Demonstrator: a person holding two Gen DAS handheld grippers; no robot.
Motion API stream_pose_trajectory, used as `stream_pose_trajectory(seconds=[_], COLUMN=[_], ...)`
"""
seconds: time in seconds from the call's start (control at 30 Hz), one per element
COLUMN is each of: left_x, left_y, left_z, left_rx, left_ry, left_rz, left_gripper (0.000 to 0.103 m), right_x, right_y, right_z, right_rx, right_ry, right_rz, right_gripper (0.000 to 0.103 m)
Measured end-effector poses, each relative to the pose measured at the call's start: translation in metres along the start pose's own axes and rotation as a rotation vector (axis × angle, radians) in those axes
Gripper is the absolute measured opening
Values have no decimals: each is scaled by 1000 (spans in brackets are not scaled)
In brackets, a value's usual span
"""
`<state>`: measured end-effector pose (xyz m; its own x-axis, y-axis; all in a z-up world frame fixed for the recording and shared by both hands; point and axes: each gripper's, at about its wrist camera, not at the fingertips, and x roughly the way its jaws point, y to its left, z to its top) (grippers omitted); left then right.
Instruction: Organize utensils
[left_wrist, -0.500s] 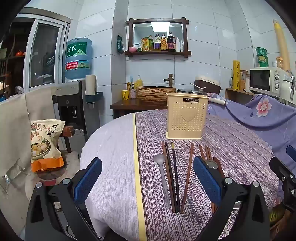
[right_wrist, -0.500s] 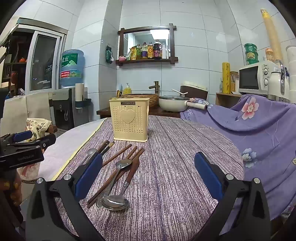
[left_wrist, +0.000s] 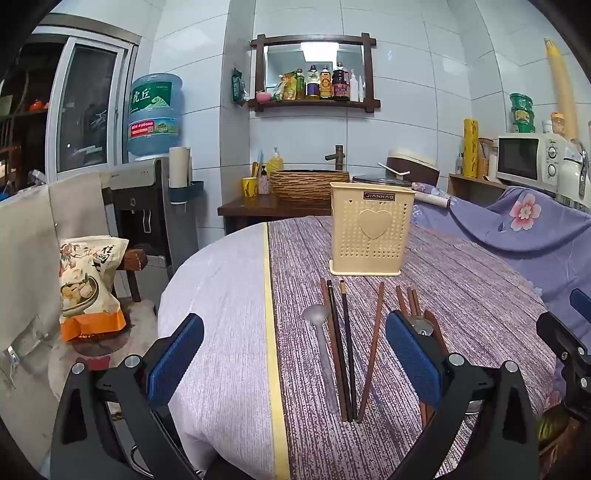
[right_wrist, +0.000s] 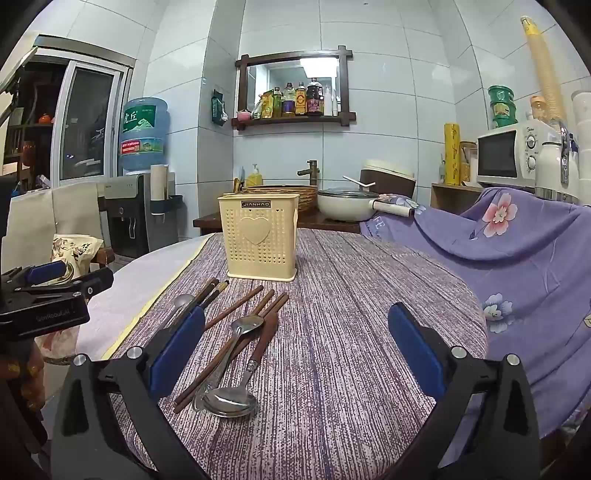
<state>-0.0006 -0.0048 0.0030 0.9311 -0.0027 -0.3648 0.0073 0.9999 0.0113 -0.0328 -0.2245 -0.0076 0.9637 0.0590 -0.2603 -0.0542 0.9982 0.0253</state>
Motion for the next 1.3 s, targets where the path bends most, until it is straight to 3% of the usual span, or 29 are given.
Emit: stream_pose_trajectory(seconds=[1.3], left_x=[6], left_y=[3], left_z=[-7], left_rx=[-7], left_ry=[12], left_rz=[-11], left_gripper=[97], right_x=[-1], right_y=[0], right_z=[0], right_rx=[5], right_ry=[6], right_rz=[-1], right_gripper=[98])
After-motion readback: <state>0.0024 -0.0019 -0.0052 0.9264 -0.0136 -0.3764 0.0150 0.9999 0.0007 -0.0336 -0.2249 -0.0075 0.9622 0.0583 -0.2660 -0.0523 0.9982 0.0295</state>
